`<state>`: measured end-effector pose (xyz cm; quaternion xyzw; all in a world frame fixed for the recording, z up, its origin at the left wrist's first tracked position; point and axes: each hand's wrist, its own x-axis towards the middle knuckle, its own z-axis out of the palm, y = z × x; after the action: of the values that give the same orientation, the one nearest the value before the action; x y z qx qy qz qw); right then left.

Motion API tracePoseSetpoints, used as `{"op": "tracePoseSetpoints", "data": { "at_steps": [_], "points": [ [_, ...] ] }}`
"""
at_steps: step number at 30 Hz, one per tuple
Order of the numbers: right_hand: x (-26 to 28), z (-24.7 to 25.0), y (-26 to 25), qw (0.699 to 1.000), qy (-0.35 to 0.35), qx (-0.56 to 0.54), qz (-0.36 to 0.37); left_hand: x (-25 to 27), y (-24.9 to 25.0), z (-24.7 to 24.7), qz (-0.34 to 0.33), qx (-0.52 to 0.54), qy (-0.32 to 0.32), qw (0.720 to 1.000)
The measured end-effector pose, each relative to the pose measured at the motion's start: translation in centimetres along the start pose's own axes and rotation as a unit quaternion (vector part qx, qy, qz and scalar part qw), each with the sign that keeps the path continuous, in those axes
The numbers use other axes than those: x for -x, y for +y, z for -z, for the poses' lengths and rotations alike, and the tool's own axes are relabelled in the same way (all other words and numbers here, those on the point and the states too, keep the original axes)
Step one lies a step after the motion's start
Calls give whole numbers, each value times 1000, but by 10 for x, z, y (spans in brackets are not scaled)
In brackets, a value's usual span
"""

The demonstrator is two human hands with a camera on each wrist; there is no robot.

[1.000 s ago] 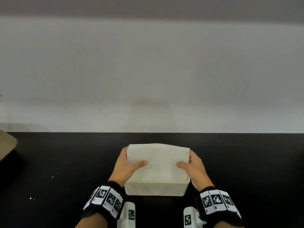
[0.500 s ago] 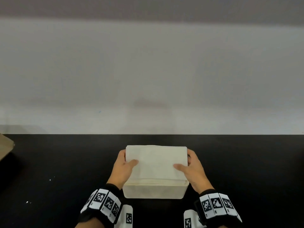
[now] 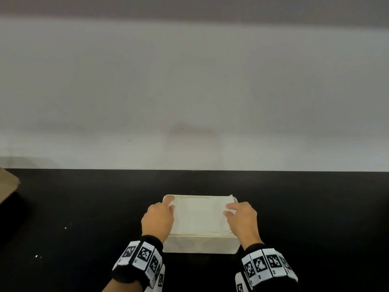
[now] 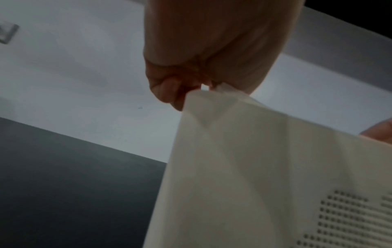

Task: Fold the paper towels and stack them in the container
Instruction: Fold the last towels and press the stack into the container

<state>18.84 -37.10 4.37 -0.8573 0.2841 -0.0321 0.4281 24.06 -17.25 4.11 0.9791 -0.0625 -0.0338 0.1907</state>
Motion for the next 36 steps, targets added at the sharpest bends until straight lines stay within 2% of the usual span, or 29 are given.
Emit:
{"op": "tracePoseSetpoints", "data": {
  "at_steps": [4,8,14,17,19,21,24,27,31,34,36],
  "points": [
    [0,-3,-5,998,-5,59,-29,0,2,-5,-42,-116,13,992],
    [9,-2,-16,987,4,162,-21,-1,2,-10,-61,-205,20,977],
    [20,5,-19,983,30,177,-20,-4,4,-12,-65,-256,23,964],
    [28,15,-10,989,22,143,-18,1,13,-11,-51,-236,42,969],
    [35,28,5,990,20,142,15,10,25,-12,-49,-173,81,980],
    [47,48,24,987,26,152,38,25,43,-15,-89,-99,122,984],
    [77,86,58,993,66,96,16,59,83,-27,-156,-35,132,978],
    [121,120,104,994,102,30,-39,114,134,-42,-235,44,112,964],
    [189,153,175,977,155,-29,-142,196,191,-79,-373,103,41,921],
    [239,165,228,956,185,-59,-219,253,220,-108,-428,121,-83,892],
    [268,170,260,939,205,-75,-266,285,232,-133,-439,124,-170,873]
  ]
}}
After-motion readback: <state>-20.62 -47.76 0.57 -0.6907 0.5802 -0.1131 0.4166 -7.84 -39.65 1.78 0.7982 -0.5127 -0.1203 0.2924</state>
